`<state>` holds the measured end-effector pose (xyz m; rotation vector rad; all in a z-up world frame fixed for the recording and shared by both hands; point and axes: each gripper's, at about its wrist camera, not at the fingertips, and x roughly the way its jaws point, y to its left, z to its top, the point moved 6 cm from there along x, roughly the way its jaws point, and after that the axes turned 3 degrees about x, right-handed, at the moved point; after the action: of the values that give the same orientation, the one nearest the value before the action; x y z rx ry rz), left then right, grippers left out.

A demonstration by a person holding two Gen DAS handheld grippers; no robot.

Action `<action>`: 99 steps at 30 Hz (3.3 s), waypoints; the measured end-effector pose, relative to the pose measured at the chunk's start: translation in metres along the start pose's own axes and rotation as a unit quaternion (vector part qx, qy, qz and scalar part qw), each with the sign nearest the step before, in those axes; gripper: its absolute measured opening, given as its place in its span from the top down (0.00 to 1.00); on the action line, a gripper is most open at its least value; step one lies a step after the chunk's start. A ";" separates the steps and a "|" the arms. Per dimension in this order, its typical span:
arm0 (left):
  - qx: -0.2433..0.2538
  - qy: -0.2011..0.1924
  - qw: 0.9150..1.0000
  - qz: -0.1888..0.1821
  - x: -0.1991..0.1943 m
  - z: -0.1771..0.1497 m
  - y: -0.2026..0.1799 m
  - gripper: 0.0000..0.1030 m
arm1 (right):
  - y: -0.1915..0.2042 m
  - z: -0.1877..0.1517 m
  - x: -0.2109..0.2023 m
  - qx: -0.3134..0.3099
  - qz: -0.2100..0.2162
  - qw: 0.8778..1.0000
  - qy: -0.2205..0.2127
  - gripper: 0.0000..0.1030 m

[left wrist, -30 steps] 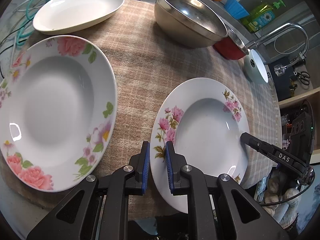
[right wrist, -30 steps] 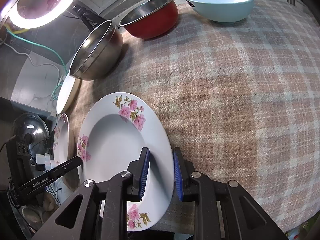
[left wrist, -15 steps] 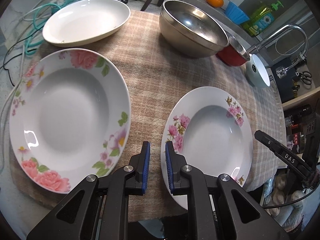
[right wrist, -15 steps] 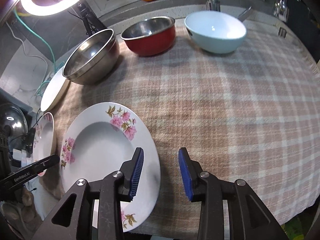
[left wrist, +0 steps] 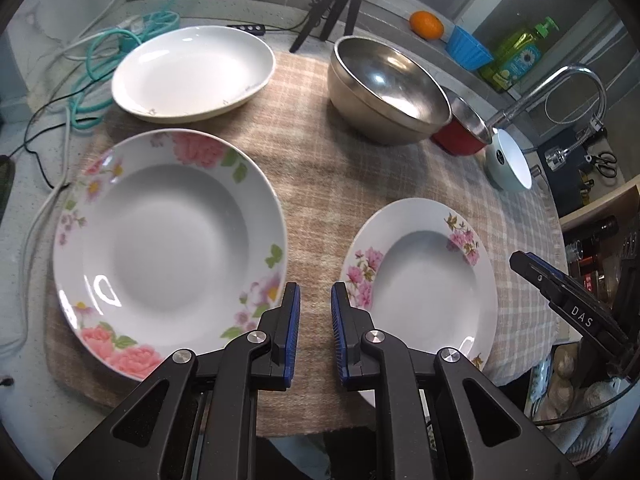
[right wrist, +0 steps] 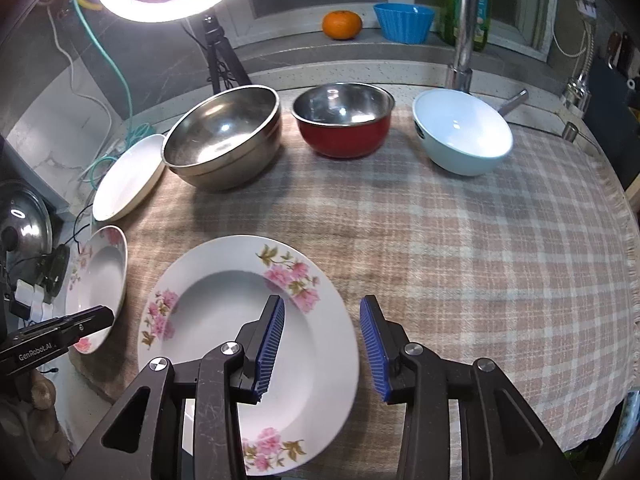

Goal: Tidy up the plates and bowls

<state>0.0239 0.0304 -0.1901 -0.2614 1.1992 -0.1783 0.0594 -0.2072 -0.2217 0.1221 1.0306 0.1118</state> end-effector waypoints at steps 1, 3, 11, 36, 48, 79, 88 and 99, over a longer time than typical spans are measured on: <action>-0.002 -0.002 1.000 0.002 -0.001 0.001 0.003 0.86 | 0.004 0.000 0.000 -0.003 0.001 1.000 -0.001 0.64; -0.009 -0.006 1.000 0.006 -0.005 0.001 0.011 0.86 | 0.011 0.002 0.000 -0.009 0.004 1.000 -0.002 0.61; -0.045 -0.021 0.998 0.028 -0.019 0.001 0.055 0.84 | 0.048 0.006 0.008 -0.031 0.019 0.999 -0.002 0.56; -0.131 -0.042 0.986 0.089 -0.032 0.000 0.167 0.69 | 0.180 0.007 0.080 -0.077 0.124 0.986 0.076 0.56; -0.132 -0.032 0.987 0.087 -0.022 0.004 0.173 0.69 | 0.193 0.005 0.106 -0.071 0.129 0.983 0.106 0.56; -0.139 -0.023 0.988 0.060 -0.011 0.004 0.165 0.86 | 0.216 -0.001 0.114 -0.075 0.165 0.974 0.133 0.86; -0.144 -0.023 0.987 0.062 -0.012 0.003 0.165 0.86 | 0.213 -0.003 0.112 -0.070 0.159 0.976 0.133 0.85; -0.130 -0.037 0.989 0.063 -0.025 0.009 0.150 0.86 | 0.203 -0.002 0.098 -0.052 0.165 0.977 0.125 0.85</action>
<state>0.0230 0.1814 -0.2088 -0.4153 1.1617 0.0981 0.1006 0.0077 -0.2742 0.1865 1.2467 0.4932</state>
